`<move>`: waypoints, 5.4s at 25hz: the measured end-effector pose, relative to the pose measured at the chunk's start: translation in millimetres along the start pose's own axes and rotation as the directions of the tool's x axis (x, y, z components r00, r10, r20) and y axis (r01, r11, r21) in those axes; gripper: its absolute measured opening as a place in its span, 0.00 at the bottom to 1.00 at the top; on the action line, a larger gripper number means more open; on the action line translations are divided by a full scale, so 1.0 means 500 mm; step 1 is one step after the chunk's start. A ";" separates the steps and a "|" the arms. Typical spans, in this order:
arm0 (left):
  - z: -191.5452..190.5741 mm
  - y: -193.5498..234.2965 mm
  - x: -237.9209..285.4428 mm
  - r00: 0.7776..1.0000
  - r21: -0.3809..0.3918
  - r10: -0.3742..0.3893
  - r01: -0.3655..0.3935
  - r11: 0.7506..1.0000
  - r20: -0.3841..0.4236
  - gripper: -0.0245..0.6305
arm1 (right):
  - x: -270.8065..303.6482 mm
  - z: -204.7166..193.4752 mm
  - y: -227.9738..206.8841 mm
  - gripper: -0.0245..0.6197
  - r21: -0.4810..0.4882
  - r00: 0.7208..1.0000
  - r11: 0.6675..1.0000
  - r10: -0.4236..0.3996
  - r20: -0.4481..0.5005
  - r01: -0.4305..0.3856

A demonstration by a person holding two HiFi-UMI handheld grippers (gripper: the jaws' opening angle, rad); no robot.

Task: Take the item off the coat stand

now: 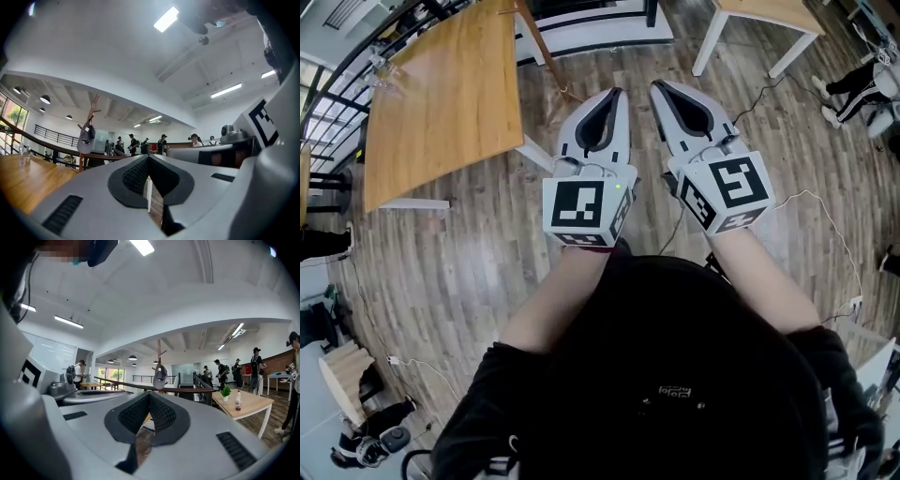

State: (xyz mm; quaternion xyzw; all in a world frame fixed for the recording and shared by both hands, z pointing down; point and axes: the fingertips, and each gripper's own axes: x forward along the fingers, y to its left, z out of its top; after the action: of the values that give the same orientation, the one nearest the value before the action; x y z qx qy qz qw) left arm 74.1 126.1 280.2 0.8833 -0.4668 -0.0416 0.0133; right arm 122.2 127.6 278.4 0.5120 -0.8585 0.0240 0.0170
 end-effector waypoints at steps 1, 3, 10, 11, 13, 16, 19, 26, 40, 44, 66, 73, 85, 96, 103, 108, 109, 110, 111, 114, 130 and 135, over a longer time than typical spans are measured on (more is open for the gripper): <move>0.000 0.020 0.009 1.000 -0.005 -0.001 0.001 1.000 -0.001 0.04 | 0.019 0.001 0.001 0.06 -0.008 1.000 1.000 -0.001 -0.003 0.001; 0.005 0.060 0.031 1.000 -0.012 -0.006 0.006 1.000 -0.001 0.04 | 0.058 0.002 -0.005 0.06 -0.011 1.000 1.000 -0.008 -0.013 0.007; 0.015 0.168 0.100 0.999 -0.002 -0.050 0.050 0.999 0.001 0.04 | 0.182 0.020 -0.024 0.06 -0.001 0.998 0.998 -0.067 -0.009 0.067; 0.017 0.183 0.106 0.999 0.002 -0.053 0.053 0.999 0.003 0.04 | 0.200 0.020 -0.023 0.06 0.001 0.998 0.998 -0.069 -0.008 0.069; 0.017 0.218 0.117 0.999 0.003 -0.051 0.051 0.999 0.007 0.04 | 0.236 0.018 -0.022 0.06 0.008 0.997 0.998 -0.070 -0.009 0.070; 0.007 0.272 0.134 0.999 -0.013 -0.032 0.032 0.999 0.005 0.04 | 0.284 0.011 -0.015 0.06 0.004 0.998 0.998 -0.060 -0.016 0.060; 0.000 0.316 0.146 1.000 -0.034 -0.012 0.012 0.999 0.000 0.04 | 0.322 0.010 -0.008 0.06 0.004 0.998 0.999 -0.052 -0.021 0.052; -0.012 0.368 0.143 0.999 -0.044 0.032 -0.032 0.999 -0.008 0.04 | 0.383 0.008 -0.003 0.06 0.018 0.999 1.000 -0.016 -0.028 0.016; -0.022 0.520 0.243 0.987 -0.024 0.159 -0.159 0.987 -0.022 0.04 | 0.581 0.003 -0.028 0.06 0.034 0.992 0.992 0.122 -0.032 -0.121; -0.008 0.555 0.303 0.983 -0.014 0.181 -0.181 0.983 -0.013 0.04 | 0.639 0.027 -0.071 0.06 0.031 0.989 0.988 0.150 -0.018 -0.149; -0.019 0.627 0.566 0.977 0.014 0.212 -0.212 0.977 -0.017 0.04 | 0.828 0.058 -0.323 0.07 0.033 0.959 0.960 0.281 -0.047 -0.280; -0.013 0.660 0.573 0.980 0.030 0.200 -0.200 0.979 -0.015 0.04 | 0.867 0.056 -0.306 0.06 0.071 0.958 0.957 0.285 -0.038 -0.282; 0.044 0.709 0.553 0.980 0.117 0.197 -0.199 0.973 0.027 0.04 | 0.917 0.098 -0.249 0.07 0.054 0.944 0.943 0.329 -0.001 -0.328; 0.061 0.773 0.546 0.971 0.137 0.239 -0.240 0.961 0.024 0.04 | 0.977 0.115 -0.201 0.07 0.056 0.922 0.921 0.386 0.017 -0.386; 0.055 0.801 0.563 0.978 0.157 0.209 -0.207 0.966 0.001 0.04 | 1.014 0.097 -0.179 0.07 0.055 0.923 0.922 0.385 -0.011 -0.384; 0.072 0.819 0.567 0.982 0.174 0.190 -0.190 0.966 0.019 0.14 | 1.041 0.105 -0.190 0.07 0.057 0.938 0.937 0.347 -0.003 -0.346; 0.073 0.820 0.569 0.983 0.177 0.185 -0.185 0.967 0.020 0.17 | 1.046 0.109 -0.192 0.10 0.054 0.941 0.940 0.337 0.001 -0.337; 0.072 0.825 0.571 0.983 0.176 0.182 -0.182 0.967 0.019 0.21 | 1.051 0.111 -0.193 0.13 0.052 0.944 0.943 0.330 0.003 -0.330; 0.072 0.831 0.573 0.983 0.175 0.181 -0.181 0.968 0.020 0.22 | 1.057 0.112 -0.194 0.15 0.051 0.946 0.945 0.324 0.004 -0.324; 0.077 0.857 0.578 0.982 0.167 0.185 -0.188 0.968 0.029 0.26 | 1.074 0.108 -0.195 0.19 0.052 0.952 0.951 0.305 0.002 -0.305; 0.057 0.953 0.625 0.986 0.078 0.165 -0.165 0.983 0.009 0.53 | 1.150 0.091 -0.213 0.38 0.072 0.966 0.966 0.253 -0.045 -0.249; 0.035 0.972 0.641 0.990 0.046 0.139 -0.138 0.989 -0.006 0.55 | 1.176 0.087 -0.209 0.42 0.074 0.966 0.966 0.251 -0.061 -0.246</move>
State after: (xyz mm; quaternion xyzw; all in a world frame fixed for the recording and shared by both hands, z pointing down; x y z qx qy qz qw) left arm -148.1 -412.3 273.5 0.8490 -0.5278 -0.0257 -0.0018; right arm -65.3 -441.0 269.2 0.3994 -0.9135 0.0719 0.0271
